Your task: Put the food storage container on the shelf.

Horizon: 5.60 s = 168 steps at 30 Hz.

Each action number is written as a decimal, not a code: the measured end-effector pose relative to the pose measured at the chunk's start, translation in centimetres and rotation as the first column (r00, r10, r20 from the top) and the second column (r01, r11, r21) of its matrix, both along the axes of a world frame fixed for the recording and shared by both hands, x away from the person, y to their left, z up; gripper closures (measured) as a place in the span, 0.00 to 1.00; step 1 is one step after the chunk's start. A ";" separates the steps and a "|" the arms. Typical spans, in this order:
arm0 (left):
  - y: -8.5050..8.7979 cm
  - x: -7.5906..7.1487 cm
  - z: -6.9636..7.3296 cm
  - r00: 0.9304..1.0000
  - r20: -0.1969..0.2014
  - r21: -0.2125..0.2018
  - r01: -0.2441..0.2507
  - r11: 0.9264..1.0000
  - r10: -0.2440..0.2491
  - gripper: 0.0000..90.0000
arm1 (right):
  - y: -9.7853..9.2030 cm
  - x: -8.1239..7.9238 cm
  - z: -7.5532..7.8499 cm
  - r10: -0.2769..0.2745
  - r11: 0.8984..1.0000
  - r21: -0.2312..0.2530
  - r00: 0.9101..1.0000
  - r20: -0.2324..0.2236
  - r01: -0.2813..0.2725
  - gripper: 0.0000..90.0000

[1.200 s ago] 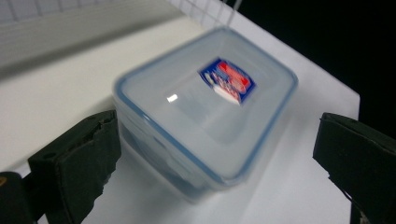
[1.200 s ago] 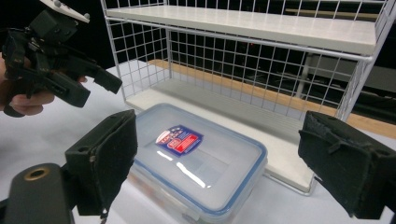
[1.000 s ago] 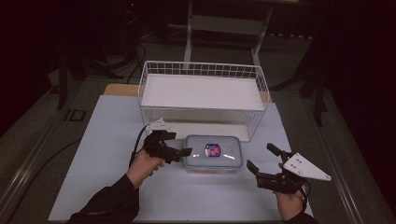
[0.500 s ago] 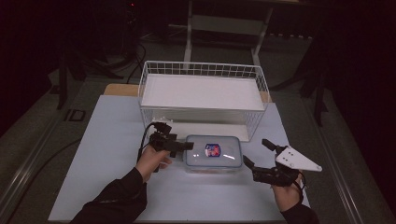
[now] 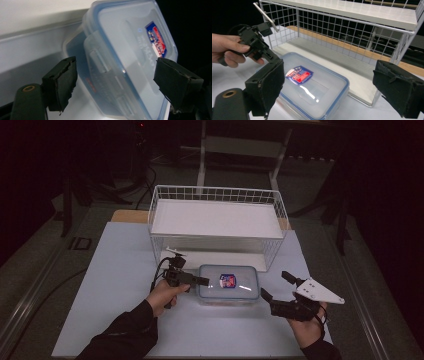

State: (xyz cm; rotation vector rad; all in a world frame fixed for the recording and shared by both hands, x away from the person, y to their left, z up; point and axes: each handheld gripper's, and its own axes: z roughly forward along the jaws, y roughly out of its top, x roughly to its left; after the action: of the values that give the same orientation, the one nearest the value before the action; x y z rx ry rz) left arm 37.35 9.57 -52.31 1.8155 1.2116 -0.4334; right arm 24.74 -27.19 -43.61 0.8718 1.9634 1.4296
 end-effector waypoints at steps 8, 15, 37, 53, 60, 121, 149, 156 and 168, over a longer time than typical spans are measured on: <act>0.9 0.3 -0.5 0.997 -0.074 -0.070 0.024 0.997 -0.030 0.41 | 0.1 0.2 -0.5 0.011 1.000 -0.021 0.999 -0.038 -0.012 0.11; 1.0 0.1 -0.4 0.995 -0.094 -0.071 0.035 0.997 -0.042 0.45 | 0.3 1.3 -1.5 0.030 0.999 -0.018 0.990 -0.139 -0.033 0.11; 0.9 -2.0 1.2 0.994 0.041 -0.045 0.102 0.994 -0.100 0.59 | -1.7 6.5 -5.8 0.133 0.989 0.117 0.859 -0.495 -0.085 0.21; 0.6 -3.4 1.6 0.988 0.109 -0.020 0.109 0.994 -0.106 0.61 | -2.7 7.9 -6.9 0.257 0.953 0.287 0.764 -0.592 -0.099 0.53; 0.4 -4.7 2.1 0.981 0.163 0.019 0.101 0.995 -0.103 0.61 | -2.3 6.9 -6.0 0.224 0.965 0.247 0.780 -0.584 -0.092 0.54; 5.9 1.9 21.0 0.914 0.396 -0.035 -0.086 0.996 0.093 0.60 | 3.7 15.4 13.0 0.218 0.953 0.282 0.893 -0.394 -0.108 0.55; 5.9 5.1 20.1 0.926 0.331 -0.111 -0.150 0.982 0.179 0.56 | 4.7 18.7 12.1 0.141 0.949 0.316 0.874 -0.465 0.015 0.43; 5.6 6.1 19.6 0.930 0.300 -0.077 -0.200 0.977 0.214 0.56 | 4.9 19.5 11.5 0.085 0.948 0.305 0.850 -0.520 0.092 0.40; 6.0 4.4 19.5 0.893 0.385 -0.081 -0.218 0.973 0.232 0.44 | 4.4 18.6 12.5 0.038 0.964 0.250 0.890 -0.455 0.087 0.40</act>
State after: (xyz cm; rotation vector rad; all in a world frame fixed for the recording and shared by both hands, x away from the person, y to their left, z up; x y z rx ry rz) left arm 41.76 15.54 -32.79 1.6077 1.1025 0.0448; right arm 43.36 -22.78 -31.11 1.4645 2.1023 1.6053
